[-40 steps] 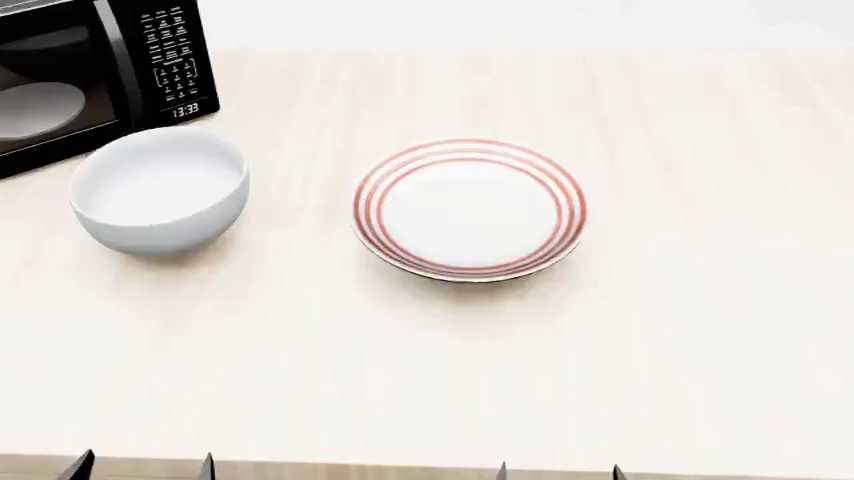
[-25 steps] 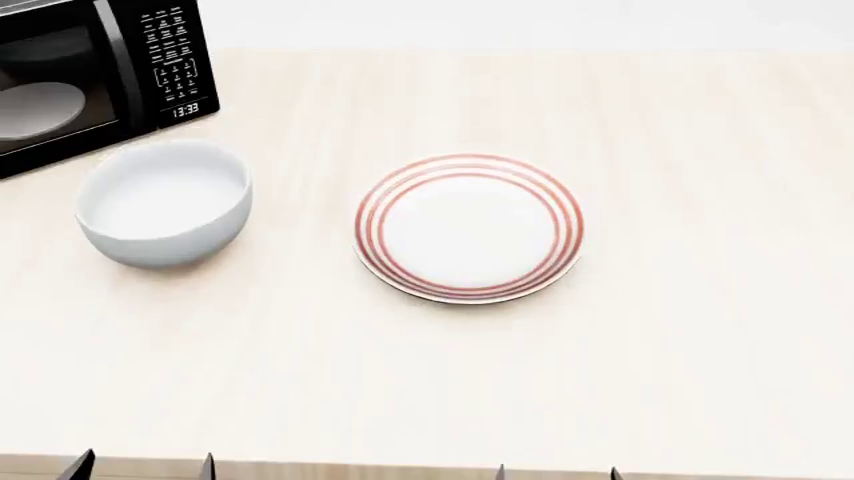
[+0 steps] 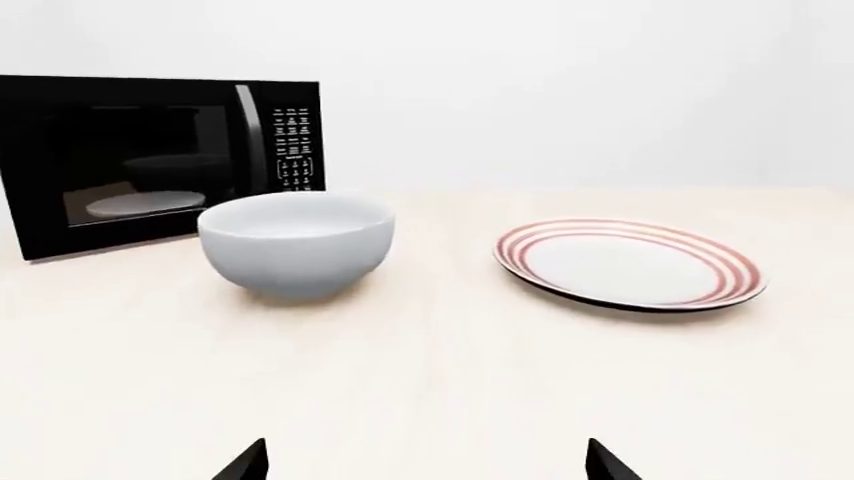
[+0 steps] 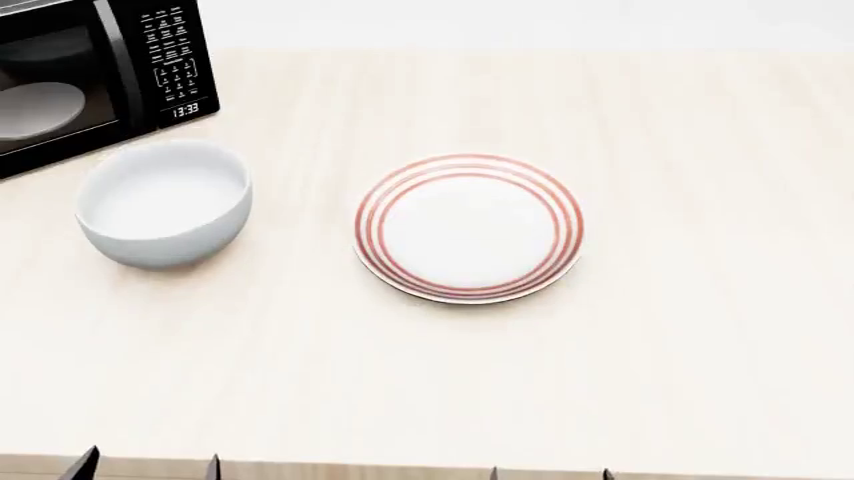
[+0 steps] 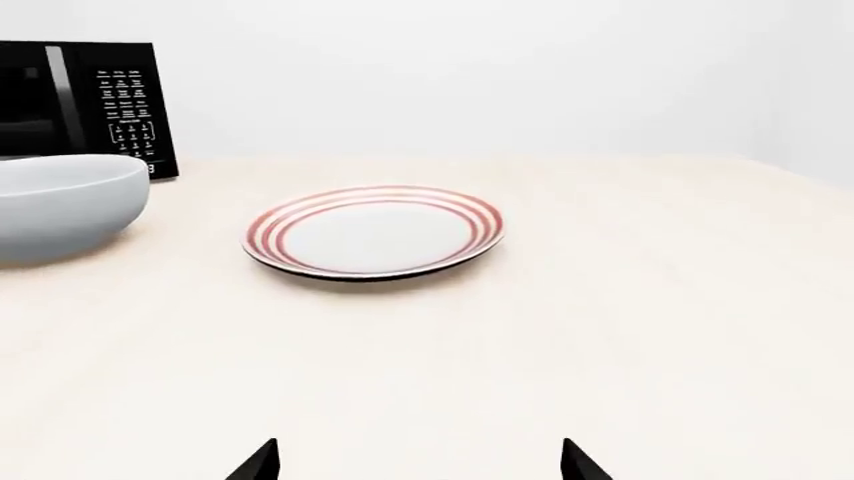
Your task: Pick up the white bowl and put it on the plate.
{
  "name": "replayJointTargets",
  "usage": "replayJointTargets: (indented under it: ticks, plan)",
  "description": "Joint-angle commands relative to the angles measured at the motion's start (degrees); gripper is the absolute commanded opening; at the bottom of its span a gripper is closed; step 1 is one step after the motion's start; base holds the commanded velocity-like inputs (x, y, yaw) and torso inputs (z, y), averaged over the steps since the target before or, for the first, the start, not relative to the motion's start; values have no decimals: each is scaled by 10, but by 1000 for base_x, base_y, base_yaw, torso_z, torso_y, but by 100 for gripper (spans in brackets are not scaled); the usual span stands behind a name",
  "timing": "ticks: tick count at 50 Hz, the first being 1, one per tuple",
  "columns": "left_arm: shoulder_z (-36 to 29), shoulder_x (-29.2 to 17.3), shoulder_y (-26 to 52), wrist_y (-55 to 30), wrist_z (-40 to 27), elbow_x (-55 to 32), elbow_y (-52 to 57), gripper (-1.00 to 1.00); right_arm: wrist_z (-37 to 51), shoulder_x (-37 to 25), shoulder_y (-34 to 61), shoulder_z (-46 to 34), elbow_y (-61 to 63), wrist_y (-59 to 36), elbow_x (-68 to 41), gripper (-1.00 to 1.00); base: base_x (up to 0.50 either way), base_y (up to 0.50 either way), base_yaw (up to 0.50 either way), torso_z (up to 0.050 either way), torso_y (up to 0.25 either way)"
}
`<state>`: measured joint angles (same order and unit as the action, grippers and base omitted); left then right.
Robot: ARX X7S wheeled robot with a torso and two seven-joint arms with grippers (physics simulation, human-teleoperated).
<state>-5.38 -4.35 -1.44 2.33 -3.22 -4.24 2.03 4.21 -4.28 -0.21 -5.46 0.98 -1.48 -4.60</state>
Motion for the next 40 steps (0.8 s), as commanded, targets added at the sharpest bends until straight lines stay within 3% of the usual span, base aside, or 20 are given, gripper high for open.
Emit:
replayJointTargets:
  ticks: [1,40]
  plan:
    - [-10,-8,-17,7,-12,-4,38,100,9,-12,-6,-11,38,-13,-8,100,0,0,0,0,0]
    - [-28,-53,-64,-137,-70,10,371,100,70,-52,-45,-21,391,-166,-18,100,0,0,0,0,0]
